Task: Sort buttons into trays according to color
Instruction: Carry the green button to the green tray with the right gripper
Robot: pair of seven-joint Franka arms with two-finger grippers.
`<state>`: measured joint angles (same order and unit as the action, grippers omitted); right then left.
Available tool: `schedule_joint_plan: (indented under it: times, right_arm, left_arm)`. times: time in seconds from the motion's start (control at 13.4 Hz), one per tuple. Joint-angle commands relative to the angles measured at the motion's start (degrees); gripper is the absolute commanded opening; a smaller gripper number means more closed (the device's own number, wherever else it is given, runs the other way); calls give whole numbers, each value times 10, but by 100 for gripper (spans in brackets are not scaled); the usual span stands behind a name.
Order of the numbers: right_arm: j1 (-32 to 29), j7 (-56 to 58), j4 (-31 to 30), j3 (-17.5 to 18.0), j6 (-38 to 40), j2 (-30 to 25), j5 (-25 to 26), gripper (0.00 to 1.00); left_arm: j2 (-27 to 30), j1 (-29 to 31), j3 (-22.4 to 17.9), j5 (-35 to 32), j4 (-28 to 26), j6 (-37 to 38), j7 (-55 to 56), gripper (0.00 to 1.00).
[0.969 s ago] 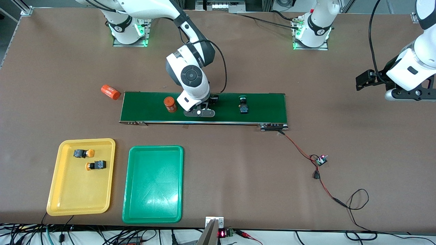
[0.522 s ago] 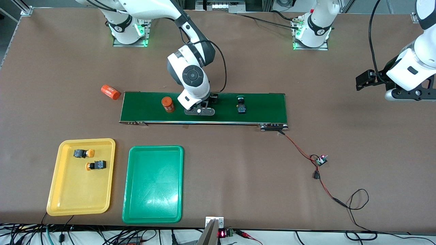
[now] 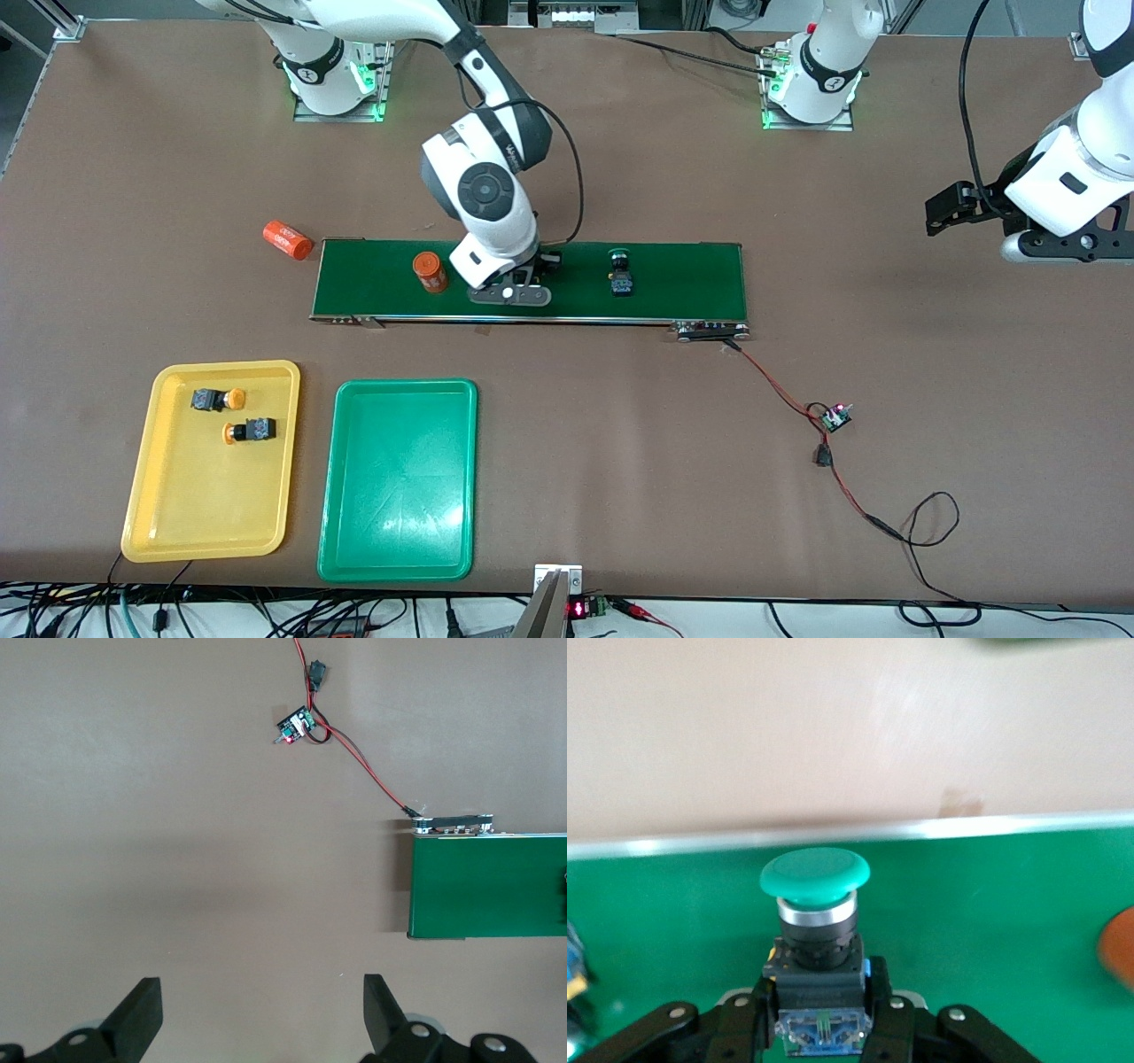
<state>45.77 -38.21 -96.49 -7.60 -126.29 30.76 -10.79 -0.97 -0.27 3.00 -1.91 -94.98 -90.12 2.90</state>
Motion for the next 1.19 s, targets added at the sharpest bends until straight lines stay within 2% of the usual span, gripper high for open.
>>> schedule_joint_plan:
  times: [0.0,0.15,0.3,0.52,0.82,1.12]
  right_arm:
    - [-39,26,17,-39,3,-12,16,5]
    - [-102,133,17,-50,-31,3,35,5]
    - [-155,224,17,-50,-88,37,32,1]
    - [-173,259,24,-50,-105,65,33,0]
    - [-185,284,80,-50,-111,102,32,0]
    - [-199,321,82,-50,-151,139,29,0]
  left_arm:
    - [1,0,1,-4,10,12,-6,100]
    - [1,0,1,-4,10,12,-6,100]
    - [1,0,1,-4,10,12,-6,100]
    - [1,0,1,-4,10,12,-6,100]
    - [1,0,1,-4,10,12,-6,100]
    - [1,-1,1,-4,10,13,-6,100]
